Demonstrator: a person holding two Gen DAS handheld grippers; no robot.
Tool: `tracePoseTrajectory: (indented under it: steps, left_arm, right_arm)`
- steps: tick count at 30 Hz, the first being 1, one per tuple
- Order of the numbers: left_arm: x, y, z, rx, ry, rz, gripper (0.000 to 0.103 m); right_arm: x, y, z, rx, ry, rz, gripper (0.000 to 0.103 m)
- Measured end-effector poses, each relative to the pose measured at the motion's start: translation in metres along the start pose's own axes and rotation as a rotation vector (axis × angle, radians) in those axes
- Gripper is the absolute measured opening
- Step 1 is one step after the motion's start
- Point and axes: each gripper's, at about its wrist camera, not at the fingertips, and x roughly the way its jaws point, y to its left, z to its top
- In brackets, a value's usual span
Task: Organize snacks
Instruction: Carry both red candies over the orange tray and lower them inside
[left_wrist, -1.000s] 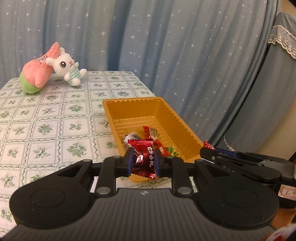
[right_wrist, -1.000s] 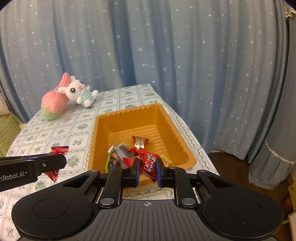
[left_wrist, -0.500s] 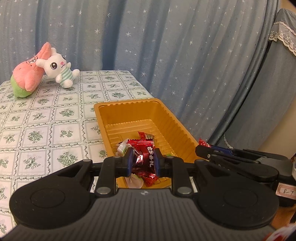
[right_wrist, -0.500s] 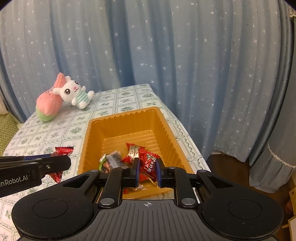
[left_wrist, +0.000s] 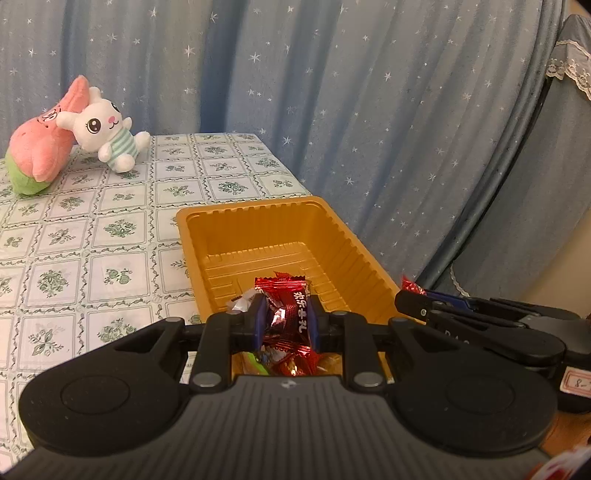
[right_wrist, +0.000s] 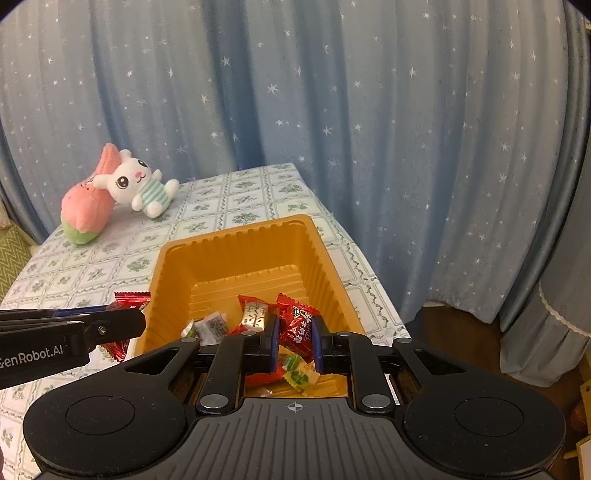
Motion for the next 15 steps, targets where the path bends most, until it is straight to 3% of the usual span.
tracePoseTrajectory:
  steps: [15]
  left_arm:
    - [0.043, 0.018, 0.023, -0.033, 0.029, 0.025, 0.021]
  right_arm:
    - [0.043, 0.000, 0.014, -0.022, 0.042, 0.036, 0.018]
